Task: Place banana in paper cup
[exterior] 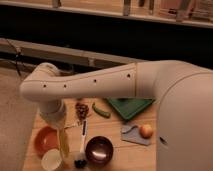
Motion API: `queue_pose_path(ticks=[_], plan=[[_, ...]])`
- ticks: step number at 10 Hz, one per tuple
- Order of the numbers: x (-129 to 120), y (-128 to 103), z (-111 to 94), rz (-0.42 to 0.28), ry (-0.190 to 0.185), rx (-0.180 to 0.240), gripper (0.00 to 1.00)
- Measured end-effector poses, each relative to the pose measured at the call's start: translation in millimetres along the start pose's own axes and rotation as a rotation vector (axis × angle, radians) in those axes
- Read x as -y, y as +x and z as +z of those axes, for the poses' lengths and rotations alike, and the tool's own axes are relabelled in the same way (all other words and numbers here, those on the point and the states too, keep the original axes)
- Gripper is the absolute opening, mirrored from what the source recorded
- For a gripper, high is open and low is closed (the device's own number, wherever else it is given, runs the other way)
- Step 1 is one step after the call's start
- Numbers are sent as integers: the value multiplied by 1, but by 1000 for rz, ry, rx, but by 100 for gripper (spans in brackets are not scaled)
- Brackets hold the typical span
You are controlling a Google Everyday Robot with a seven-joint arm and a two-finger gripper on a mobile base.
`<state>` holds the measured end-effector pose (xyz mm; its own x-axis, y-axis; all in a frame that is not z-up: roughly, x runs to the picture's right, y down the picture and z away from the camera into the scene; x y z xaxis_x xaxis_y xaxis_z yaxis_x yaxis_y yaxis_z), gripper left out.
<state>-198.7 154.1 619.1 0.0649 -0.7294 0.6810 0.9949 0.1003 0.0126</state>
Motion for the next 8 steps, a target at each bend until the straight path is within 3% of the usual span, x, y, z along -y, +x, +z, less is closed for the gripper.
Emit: queue_pose_path(ticks=[8], plan=[[9, -22, 16, 11, 67, 15, 0]])
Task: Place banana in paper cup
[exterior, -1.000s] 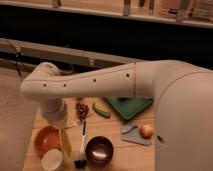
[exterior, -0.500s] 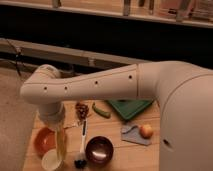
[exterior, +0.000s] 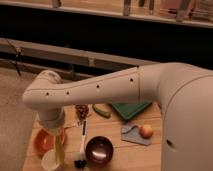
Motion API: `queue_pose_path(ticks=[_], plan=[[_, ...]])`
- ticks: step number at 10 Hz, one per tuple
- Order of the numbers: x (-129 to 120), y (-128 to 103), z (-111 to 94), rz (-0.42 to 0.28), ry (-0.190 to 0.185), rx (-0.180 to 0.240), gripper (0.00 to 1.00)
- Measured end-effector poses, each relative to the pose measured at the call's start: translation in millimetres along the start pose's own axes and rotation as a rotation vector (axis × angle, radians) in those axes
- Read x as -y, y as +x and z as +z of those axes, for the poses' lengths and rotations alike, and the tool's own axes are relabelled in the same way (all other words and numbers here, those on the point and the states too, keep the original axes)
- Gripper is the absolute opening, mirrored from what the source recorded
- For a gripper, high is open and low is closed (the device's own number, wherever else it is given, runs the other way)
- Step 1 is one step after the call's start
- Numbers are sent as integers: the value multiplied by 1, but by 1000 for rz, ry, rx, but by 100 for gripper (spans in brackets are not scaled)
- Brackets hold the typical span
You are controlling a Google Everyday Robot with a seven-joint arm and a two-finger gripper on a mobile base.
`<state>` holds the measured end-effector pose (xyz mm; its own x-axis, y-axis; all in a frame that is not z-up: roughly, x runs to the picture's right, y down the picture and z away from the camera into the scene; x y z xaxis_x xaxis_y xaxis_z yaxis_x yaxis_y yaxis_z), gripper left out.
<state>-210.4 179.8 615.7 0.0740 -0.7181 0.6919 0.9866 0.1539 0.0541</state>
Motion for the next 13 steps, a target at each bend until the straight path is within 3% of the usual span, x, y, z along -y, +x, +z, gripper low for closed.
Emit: queue_pose_path(ticks=[5, 10, 13], plan=[[26, -23, 3, -71, 16, 5, 0], [40, -30, -7, -122, 9, -22, 0], [38, -18, 4, -106, -51, -53, 0]])
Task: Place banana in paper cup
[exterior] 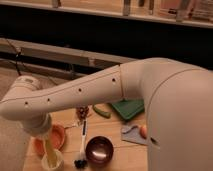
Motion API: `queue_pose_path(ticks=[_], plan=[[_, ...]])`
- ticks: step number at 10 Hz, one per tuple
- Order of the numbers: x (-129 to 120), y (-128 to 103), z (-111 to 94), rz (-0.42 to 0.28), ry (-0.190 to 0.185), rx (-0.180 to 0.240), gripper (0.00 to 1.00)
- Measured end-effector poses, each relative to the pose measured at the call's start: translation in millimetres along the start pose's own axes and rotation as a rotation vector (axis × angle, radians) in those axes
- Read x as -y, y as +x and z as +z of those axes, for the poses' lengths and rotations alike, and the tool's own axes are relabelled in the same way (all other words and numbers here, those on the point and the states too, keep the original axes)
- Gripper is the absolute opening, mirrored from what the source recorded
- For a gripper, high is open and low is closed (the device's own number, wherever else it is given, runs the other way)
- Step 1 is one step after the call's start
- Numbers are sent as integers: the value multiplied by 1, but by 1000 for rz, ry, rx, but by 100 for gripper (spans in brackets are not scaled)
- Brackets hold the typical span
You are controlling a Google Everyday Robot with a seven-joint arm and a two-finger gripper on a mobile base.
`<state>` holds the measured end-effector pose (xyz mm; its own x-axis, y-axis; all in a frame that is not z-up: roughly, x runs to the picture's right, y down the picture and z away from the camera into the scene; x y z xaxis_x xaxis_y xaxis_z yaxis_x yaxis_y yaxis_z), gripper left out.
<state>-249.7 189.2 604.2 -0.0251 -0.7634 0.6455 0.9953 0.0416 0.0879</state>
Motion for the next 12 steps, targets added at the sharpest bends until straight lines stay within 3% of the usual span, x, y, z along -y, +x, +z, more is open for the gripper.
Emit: queue_pose_path(ticks=[4, 8, 9, 12], plan=[[-6, 8, 23, 11, -17, 11, 0], [-2, 2, 21, -16, -1, 18, 1], [-2, 2, 22, -17, -3, 19, 6], [-9, 8, 49, -31, -56, 30, 36]])
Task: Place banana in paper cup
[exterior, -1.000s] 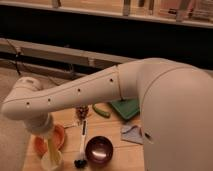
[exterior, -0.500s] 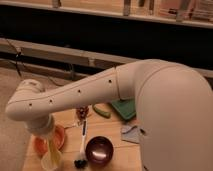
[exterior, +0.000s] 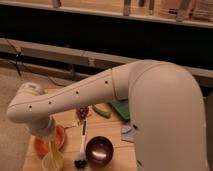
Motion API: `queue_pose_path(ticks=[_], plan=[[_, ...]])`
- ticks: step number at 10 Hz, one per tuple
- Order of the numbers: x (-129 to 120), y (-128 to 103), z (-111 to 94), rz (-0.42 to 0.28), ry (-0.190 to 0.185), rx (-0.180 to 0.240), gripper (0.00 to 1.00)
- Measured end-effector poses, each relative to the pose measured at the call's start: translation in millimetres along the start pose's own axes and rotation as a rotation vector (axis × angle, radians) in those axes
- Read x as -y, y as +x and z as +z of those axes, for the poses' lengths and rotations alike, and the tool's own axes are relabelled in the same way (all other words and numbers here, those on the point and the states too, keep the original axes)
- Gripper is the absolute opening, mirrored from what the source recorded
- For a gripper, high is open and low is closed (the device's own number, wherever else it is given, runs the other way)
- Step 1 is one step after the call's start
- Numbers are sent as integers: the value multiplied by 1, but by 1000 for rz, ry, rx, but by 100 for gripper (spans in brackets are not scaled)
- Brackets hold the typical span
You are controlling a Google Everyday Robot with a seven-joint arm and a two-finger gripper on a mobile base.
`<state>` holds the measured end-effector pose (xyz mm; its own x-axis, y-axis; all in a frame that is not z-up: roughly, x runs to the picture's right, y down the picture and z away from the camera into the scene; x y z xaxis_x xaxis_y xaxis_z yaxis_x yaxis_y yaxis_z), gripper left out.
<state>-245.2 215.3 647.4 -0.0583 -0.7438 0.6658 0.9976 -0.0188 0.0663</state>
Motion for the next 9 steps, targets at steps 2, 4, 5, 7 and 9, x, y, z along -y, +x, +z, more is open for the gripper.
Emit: queue_pose_path(ticks=[2, 4, 5, 7, 9], plan=[[-3, 12, 6, -3, -10, 4, 58], [-2, 9, 11, -12, -20, 9, 76], [-3, 10, 23, -11, -20, 6, 89], [-3, 15, 45, 0, -22, -2, 99], [1, 17, 56, -5, -26, 1, 100]])
